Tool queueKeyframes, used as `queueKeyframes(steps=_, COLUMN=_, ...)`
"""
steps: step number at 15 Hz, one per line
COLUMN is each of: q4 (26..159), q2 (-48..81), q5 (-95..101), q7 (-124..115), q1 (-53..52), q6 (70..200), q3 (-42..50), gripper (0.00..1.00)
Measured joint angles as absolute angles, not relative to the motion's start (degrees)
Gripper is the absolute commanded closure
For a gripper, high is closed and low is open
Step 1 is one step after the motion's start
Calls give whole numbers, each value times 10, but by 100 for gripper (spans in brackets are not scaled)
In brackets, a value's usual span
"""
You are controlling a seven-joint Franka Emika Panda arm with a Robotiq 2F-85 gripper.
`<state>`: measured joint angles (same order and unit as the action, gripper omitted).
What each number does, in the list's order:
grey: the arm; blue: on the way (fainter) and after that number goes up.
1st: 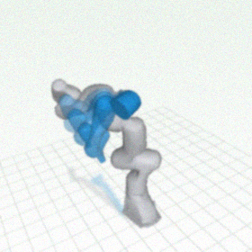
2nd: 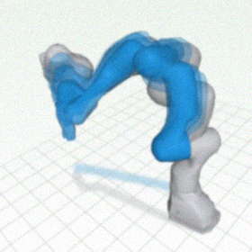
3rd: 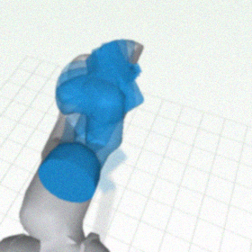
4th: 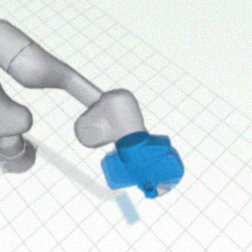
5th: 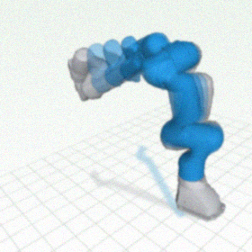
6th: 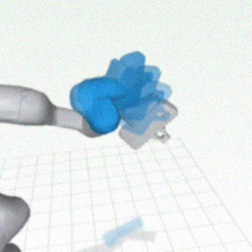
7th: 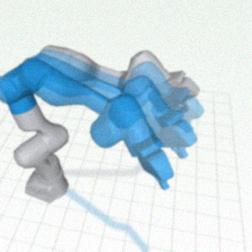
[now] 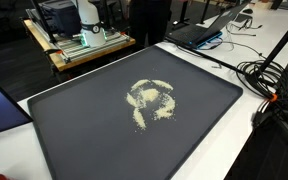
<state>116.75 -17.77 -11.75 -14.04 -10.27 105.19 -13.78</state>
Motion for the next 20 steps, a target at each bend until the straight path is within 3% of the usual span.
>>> queueKeyframes(steps=5, q4=1167, q2=-174, q5=-177, q7=-73, q1=-122, q6=1075, q3=-137, gripper=0)
queueKeyframes(steps=6, q4=1167, q2=-174, q5=-187, q7=-60, q1=-124, q6=1075, q3=-136, gripper=21)
queueKeyframes(steps=15, q4=1166, q2=-173, q5=-220, q7=13, q1=-126, q6=1075, q3=-132, gripper=84)
queueKeyframes(steps=17, q4=1166, q2=-173, q5=-221, q7=19, q1=-126, q6=1075, q3=-131, gripper=97)
queueKeyframes(steps=20, q4=1166, q2=-173, q5=-221, q7=28, q1=-126, q6=1075, q3=-130, gripper=100)
